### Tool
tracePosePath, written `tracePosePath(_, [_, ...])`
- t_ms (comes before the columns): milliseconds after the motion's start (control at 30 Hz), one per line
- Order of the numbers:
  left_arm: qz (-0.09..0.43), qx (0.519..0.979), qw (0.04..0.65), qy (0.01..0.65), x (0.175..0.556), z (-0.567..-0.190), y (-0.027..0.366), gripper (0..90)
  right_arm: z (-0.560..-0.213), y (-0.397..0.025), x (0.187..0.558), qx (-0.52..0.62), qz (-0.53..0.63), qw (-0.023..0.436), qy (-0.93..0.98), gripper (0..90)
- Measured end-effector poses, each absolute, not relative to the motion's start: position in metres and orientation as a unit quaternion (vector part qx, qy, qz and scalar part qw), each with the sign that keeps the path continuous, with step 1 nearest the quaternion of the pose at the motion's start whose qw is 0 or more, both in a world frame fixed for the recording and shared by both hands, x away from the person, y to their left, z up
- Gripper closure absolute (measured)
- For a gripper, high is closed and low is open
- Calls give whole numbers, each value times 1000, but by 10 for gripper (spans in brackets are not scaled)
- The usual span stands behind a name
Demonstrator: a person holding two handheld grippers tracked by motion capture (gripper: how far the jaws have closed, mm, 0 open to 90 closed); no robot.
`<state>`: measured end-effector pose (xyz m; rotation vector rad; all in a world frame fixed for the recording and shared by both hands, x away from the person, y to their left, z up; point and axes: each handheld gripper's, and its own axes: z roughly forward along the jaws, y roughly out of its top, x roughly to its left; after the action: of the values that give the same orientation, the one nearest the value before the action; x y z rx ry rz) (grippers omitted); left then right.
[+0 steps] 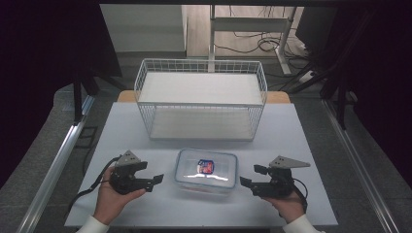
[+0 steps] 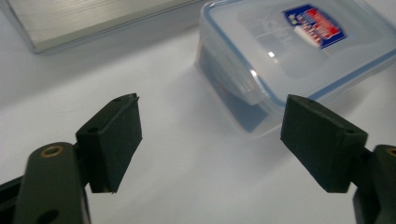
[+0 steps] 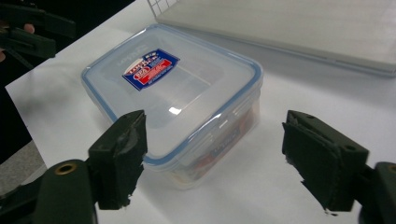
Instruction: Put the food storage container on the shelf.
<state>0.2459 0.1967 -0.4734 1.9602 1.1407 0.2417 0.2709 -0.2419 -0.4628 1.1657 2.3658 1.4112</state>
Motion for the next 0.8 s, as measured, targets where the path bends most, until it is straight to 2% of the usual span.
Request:
tracePosePath(267, [74,773,434,456,248,-470,198,168,-466,-240,272,383,466,73,794,194])
tracePosePath(800, [-69,750,467,463,292,-491,179,156,-468,-236,280,403,460,37,790,201])
